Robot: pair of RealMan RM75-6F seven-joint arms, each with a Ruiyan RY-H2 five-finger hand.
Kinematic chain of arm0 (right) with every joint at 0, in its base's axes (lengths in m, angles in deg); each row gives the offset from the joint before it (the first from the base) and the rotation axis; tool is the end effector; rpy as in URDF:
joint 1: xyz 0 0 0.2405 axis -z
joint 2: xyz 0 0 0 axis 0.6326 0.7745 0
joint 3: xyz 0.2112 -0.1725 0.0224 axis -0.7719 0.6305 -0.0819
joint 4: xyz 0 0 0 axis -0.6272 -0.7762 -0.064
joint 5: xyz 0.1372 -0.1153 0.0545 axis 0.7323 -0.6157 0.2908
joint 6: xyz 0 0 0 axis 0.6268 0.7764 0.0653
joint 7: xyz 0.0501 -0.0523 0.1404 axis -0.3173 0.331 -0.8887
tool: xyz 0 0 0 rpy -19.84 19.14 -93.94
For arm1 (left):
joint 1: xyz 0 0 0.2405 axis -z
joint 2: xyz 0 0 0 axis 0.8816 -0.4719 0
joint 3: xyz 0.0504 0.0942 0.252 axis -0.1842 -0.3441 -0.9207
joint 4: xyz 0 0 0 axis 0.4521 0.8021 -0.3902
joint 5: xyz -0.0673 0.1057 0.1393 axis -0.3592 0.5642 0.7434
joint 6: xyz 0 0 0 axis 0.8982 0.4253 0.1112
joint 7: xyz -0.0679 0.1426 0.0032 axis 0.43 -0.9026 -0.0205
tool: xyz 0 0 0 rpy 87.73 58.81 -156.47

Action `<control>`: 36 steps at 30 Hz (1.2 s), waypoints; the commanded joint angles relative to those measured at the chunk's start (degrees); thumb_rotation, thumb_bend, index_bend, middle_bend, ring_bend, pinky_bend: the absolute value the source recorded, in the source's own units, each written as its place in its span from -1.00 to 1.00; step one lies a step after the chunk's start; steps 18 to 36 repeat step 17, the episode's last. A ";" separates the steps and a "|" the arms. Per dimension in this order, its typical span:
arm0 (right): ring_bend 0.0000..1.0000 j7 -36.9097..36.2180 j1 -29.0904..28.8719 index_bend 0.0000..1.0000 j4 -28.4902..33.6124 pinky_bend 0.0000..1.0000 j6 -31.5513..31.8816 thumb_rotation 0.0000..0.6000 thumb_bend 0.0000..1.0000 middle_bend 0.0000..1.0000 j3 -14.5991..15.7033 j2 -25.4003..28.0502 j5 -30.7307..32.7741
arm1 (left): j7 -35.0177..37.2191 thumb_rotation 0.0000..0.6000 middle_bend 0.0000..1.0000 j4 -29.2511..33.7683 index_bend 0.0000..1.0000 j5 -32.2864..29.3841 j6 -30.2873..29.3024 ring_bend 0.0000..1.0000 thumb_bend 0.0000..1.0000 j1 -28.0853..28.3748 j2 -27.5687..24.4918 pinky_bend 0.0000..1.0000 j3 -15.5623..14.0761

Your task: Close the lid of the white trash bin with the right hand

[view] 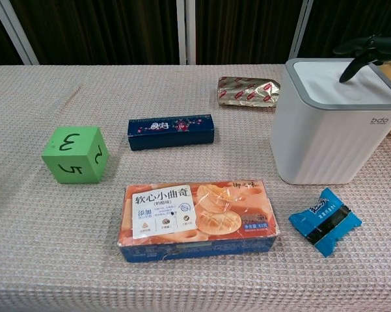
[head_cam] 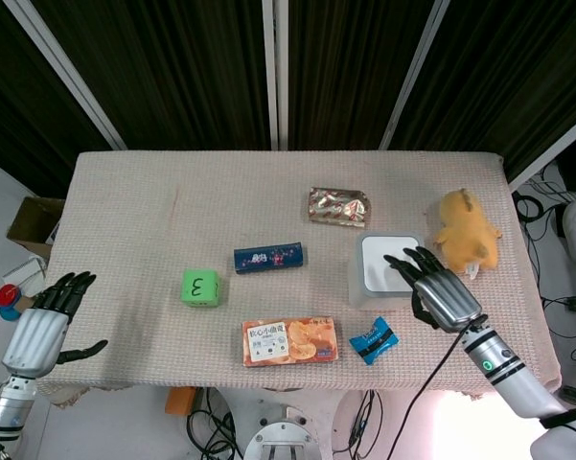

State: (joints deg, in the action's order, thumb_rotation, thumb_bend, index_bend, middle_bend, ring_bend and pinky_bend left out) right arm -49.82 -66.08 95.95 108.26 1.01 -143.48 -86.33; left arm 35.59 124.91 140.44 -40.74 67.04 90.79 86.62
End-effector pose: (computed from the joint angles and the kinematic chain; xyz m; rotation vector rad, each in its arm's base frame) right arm -0.1988 -0.2698 0.1392 1.8949 -0.9809 0.9864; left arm -0.3029 0.1778 0.1551 -1.5550 -0.8428 -0.9551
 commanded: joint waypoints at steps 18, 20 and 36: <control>-1.00 -1.80 26.60 -1.00 -26.70 -1.00 29.36 1.00 -0.90 -1.00 3.01 -12.23 7.20 | 2.54 0.59 -0.81 -2.77 -0.84 -0.31 -0.81 -0.87 -1.00 -0.49 1.26 -0.56 0.24; -1.00 -1.80 26.60 -1.00 -26.70 -1.00 29.36 1.00 -0.90 -1.00 3.01 -12.23 7.20 | 2.54 0.59 -0.81 -2.77 -0.84 -0.31 -0.81 -0.87 -1.00 -0.49 1.26 -0.56 0.24; -1.00 -1.80 26.60 -1.00 -26.70 -1.00 29.36 1.00 -0.90 -1.00 3.01 -12.23 7.20 | 2.54 0.59 -0.81 -2.77 -0.84 -0.31 -0.81 -0.87 -1.00 -0.49 1.26 -0.56 0.24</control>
